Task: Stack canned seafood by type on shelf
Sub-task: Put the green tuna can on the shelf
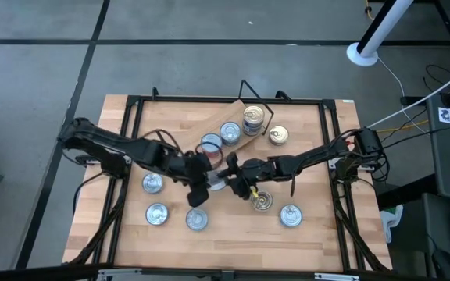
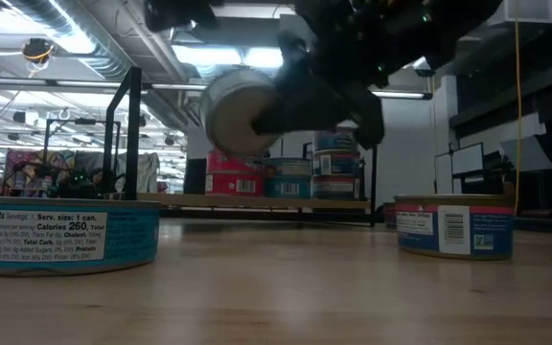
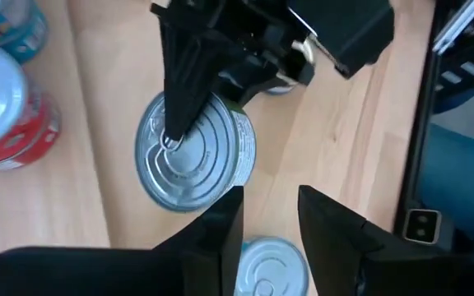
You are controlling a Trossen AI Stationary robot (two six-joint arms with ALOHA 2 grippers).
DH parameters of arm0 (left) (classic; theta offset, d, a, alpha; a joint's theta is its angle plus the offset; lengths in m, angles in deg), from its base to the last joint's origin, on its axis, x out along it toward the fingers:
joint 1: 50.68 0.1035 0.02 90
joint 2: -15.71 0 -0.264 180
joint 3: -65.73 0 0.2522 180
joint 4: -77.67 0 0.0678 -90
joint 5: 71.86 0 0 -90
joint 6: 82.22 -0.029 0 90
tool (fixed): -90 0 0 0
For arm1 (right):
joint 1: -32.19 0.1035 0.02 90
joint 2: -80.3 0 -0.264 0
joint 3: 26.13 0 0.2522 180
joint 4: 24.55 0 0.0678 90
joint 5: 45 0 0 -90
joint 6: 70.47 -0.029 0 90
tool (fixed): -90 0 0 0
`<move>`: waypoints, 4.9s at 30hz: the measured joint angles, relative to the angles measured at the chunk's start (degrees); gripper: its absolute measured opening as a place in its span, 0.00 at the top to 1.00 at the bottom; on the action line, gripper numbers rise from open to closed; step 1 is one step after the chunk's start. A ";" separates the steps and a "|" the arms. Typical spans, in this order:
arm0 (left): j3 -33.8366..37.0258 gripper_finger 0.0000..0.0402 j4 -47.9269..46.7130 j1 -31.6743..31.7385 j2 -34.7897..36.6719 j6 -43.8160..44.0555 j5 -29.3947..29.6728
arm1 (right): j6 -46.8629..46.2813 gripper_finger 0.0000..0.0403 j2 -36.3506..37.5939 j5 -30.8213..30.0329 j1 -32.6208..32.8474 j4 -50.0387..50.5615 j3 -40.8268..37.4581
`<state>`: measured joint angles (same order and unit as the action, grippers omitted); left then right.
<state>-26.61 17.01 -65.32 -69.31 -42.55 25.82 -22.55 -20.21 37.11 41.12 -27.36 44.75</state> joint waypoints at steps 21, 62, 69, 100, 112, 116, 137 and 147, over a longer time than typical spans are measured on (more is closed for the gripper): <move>0.04 0.75 -2.40 0.04 4.28 -3.65 2.01 | 11.57 0.66 -13.37 -6.44 -5.67 -4.79 12.13; 0.09 0.75 -1.72 0.04 4.24 -3.52 2.19 | 13.56 0.39 -21.57 -5.80 -7.18 -4.41 18.12; 0.09 0.75 -1.67 0.05 4.24 -3.44 2.19 | 12.33 0.34 -21.57 -6.49 -8.27 -4.75 18.11; 0.11 0.75 -0.93 0.04 4.62 -3.55 1.52 | 6.54 0.34 -21.46 -13.84 -9.63 3.30 24.83; 0.09 0.75 -21.62 -4.55 10.65 14.64 -3.19 | 6.56 0.34 -21.46 -14.12 -7.59 3.39 24.83; 1.82 0.75 -26.95 -8.15 10.67 20.82 -0.11 | 6.58 0.34 -21.46 -14.59 -6.66 3.47 24.83; 30.22 0.75 -6.91 -8.86 10.60 39.00 13.49 | 11.04 0.34 -21.46 -25.65 -1.74 3.50 24.83; 34.27 0.75 -0.91 -3.66 10.64 37.68 17.63 | 11.02 0.34 -21.46 -26.96 -0.66 3.56 24.83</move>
<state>7.66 16.10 -68.97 -58.66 -4.87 43.45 -11.53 -41.67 10.15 40.46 -23.80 69.58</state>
